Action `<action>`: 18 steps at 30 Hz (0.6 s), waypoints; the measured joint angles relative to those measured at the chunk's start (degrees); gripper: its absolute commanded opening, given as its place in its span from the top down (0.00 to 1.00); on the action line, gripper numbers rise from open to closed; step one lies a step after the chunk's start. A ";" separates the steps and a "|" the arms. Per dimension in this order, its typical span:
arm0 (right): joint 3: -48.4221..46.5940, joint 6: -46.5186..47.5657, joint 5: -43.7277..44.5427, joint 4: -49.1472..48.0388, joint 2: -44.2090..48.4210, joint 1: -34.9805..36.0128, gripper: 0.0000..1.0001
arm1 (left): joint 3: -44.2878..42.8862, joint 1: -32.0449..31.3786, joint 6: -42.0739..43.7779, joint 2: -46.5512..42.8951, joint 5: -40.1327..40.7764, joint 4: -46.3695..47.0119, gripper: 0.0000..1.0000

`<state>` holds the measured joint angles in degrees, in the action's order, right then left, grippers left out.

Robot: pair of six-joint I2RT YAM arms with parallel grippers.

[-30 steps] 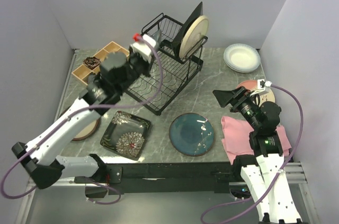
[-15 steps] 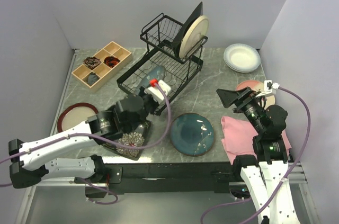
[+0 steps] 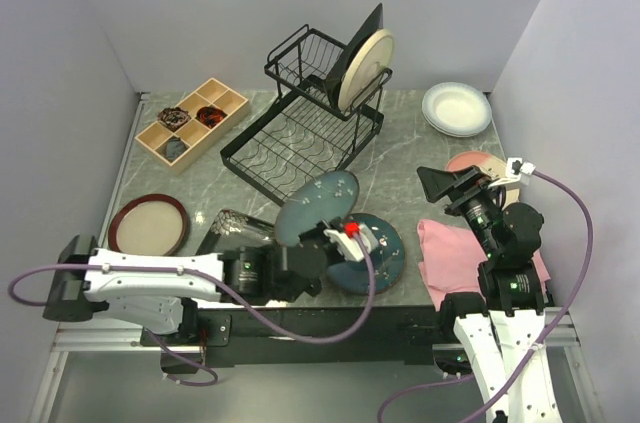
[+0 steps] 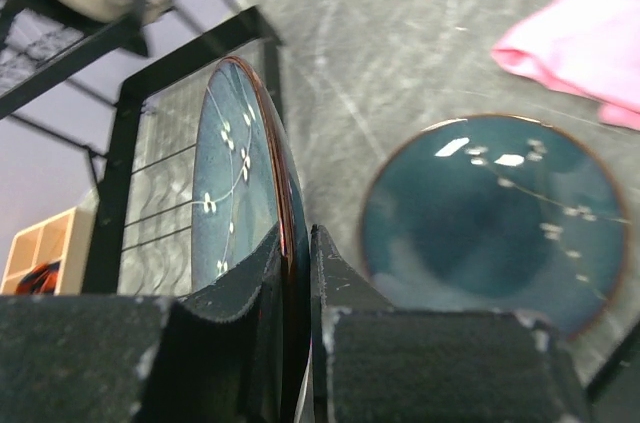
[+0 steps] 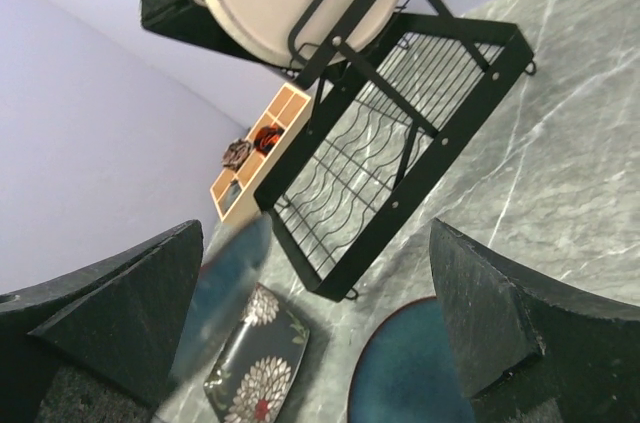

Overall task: Unload the plates from the dish rack
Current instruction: Place the plate at the center of the board.

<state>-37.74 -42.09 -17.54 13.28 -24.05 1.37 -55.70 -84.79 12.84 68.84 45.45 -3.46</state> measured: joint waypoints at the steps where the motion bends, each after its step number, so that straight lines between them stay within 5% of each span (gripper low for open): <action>1: 0.00 0.02 0.35 0.07 0.00 0.00 0.00 | 0.00 -0.98 0.02 0.96 0.17 0.63 0.99; 18: -0.15 0.81 12.85 4.83 -1.40 0.00 0.00 | 3.19 -10.16 3.91 20.20 -0.61 15.98 0.99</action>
<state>-37.89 -41.28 -4.69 18.11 -25.45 1.37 -52.51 -94.96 16.75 89.03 44.84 12.51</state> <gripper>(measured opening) 0.998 0.146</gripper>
